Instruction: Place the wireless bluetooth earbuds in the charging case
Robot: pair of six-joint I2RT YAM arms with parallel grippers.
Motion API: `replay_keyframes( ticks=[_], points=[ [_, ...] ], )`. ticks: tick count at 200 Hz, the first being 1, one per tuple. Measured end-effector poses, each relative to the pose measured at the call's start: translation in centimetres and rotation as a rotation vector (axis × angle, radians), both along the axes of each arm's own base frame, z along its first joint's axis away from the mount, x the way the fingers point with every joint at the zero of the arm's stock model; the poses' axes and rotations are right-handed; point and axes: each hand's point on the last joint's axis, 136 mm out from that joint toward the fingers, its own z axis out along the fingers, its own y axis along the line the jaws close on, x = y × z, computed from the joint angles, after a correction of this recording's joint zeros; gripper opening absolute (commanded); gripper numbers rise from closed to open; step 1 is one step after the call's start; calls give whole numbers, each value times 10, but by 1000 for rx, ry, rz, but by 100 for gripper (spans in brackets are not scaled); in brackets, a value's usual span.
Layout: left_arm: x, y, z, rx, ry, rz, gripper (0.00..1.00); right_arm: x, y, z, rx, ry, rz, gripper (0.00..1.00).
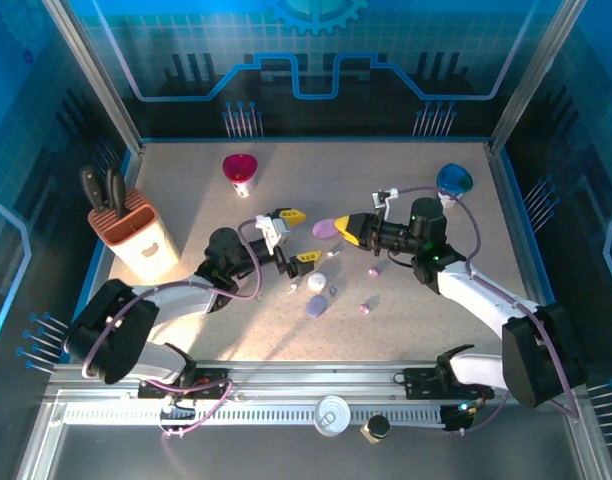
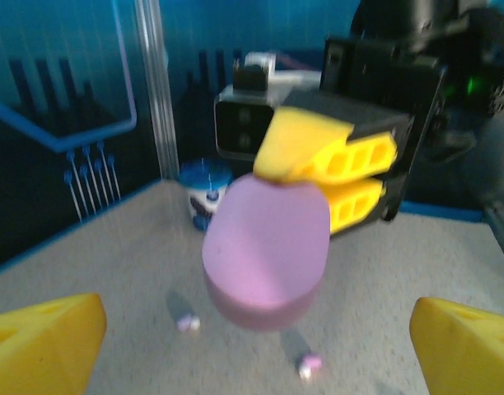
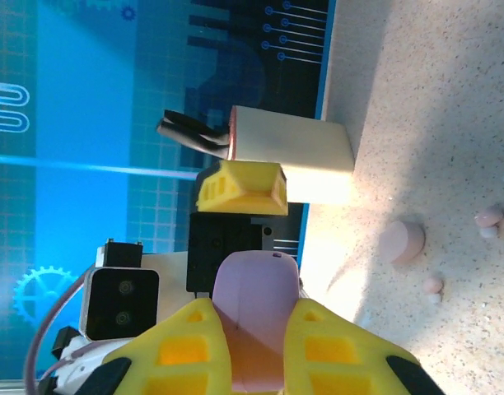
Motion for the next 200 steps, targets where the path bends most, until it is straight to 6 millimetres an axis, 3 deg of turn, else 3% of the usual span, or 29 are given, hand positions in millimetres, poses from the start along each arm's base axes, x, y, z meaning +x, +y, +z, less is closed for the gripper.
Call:
replay_keyframes(
  ticks=[40, 95, 141, 200],
  points=[
    [2, -11, -4, -38, -14, -52, 92, -3, -3, 10, 97, 33, -8, 9],
    [2, -30, 28, -104, -87, -97, 84, -6, -7, 24, 223, 32, -15, 9],
    [3, -42, 27, -110, -78, -127, 72, -7, -9, 31, 290, 29, -18, 8],
    [1, -46, 29, -111, -83, -147, 62, -11, -11, 26, 301, 42, -22, 6]
  ],
)
